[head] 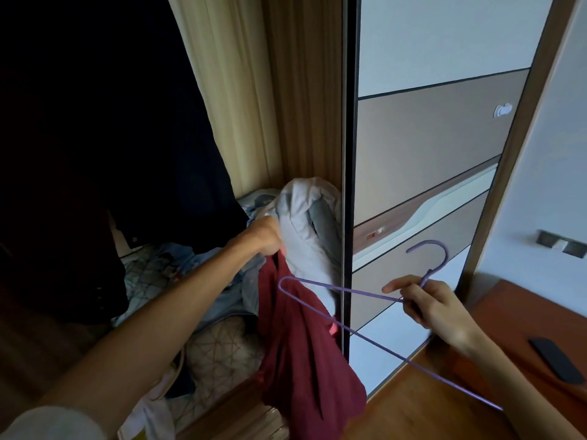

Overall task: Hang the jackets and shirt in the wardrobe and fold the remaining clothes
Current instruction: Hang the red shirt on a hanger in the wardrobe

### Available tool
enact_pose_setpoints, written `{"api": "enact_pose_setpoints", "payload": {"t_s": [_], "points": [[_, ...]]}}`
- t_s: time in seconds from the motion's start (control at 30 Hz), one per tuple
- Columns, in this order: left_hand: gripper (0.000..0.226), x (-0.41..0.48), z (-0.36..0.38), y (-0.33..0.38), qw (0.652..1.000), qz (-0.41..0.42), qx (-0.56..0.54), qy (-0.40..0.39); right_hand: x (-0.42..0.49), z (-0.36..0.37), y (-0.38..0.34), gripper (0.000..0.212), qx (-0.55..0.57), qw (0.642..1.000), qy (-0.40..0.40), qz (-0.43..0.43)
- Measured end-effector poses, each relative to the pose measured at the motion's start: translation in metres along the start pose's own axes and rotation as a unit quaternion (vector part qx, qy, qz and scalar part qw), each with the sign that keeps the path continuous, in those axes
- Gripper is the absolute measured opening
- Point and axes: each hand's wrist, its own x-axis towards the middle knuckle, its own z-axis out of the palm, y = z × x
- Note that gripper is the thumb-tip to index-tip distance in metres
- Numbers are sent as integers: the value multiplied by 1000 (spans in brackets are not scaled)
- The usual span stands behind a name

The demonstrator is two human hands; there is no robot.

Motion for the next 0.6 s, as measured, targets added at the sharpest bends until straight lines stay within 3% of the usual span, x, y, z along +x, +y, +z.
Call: {"api": "enact_pose_setpoints", "payload": {"t_s": [0.13, 0.33, 0.6], "points": [[25, -10, 5, 4, 993, -49, 59, -85, -4, 18, 8, 38, -52, 998, -28, 1], [26, -17, 9, 8, 988, -51, -120, -79, -13, 35, 17, 37, -100, 995, -10, 7], [22, -12, 3, -1, 938, -44, -331, -93, -21, 23, 24, 27, -188, 978, 91, -21]]}}
